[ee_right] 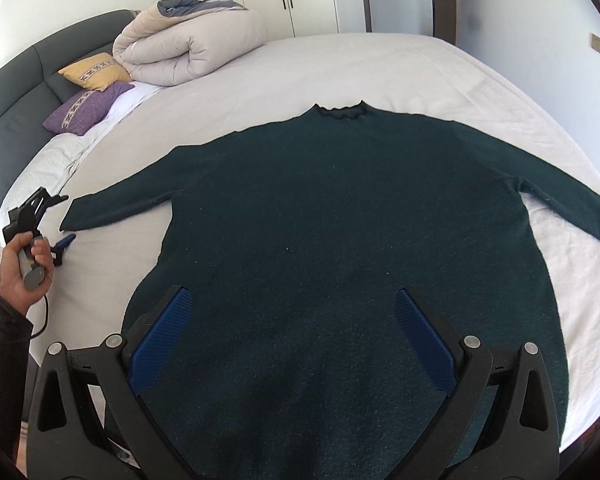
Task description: Fold small clothes
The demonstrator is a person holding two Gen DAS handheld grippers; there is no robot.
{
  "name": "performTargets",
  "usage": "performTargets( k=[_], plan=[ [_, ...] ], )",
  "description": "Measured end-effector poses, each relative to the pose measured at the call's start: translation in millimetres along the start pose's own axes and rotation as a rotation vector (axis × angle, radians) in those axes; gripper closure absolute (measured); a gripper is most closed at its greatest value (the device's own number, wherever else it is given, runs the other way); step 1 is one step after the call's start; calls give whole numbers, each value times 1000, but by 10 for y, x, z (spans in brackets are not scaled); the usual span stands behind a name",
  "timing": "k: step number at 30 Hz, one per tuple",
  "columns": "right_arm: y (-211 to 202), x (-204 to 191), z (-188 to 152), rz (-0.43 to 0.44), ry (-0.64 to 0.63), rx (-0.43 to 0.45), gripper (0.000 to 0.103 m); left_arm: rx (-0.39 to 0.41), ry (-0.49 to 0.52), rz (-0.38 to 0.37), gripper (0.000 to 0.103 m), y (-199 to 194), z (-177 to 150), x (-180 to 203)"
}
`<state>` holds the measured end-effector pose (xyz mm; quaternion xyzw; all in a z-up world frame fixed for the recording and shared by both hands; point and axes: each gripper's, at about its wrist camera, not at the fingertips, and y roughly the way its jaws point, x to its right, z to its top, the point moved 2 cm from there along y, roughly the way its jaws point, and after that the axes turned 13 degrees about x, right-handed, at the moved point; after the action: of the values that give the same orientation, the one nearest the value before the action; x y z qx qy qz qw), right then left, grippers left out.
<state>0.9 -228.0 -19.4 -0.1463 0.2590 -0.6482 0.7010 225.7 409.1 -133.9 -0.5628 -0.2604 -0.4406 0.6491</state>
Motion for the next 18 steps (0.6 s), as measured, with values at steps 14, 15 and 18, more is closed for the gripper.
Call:
performTargets(
  k=[14, 15, 18],
  plan=[
    [186, 513, -51, 6, 146, -4, 12, 12, 467, 5, 97, 78, -712, 1169],
    [210, 601, -49, 8, 171, -9, 13, 3, 580, -17, 97, 82, -982, 1425],
    [272, 851, -5, 8, 231, 1, 13, -65, 967, -75, 97, 136, -2134, 2093]
  ],
)
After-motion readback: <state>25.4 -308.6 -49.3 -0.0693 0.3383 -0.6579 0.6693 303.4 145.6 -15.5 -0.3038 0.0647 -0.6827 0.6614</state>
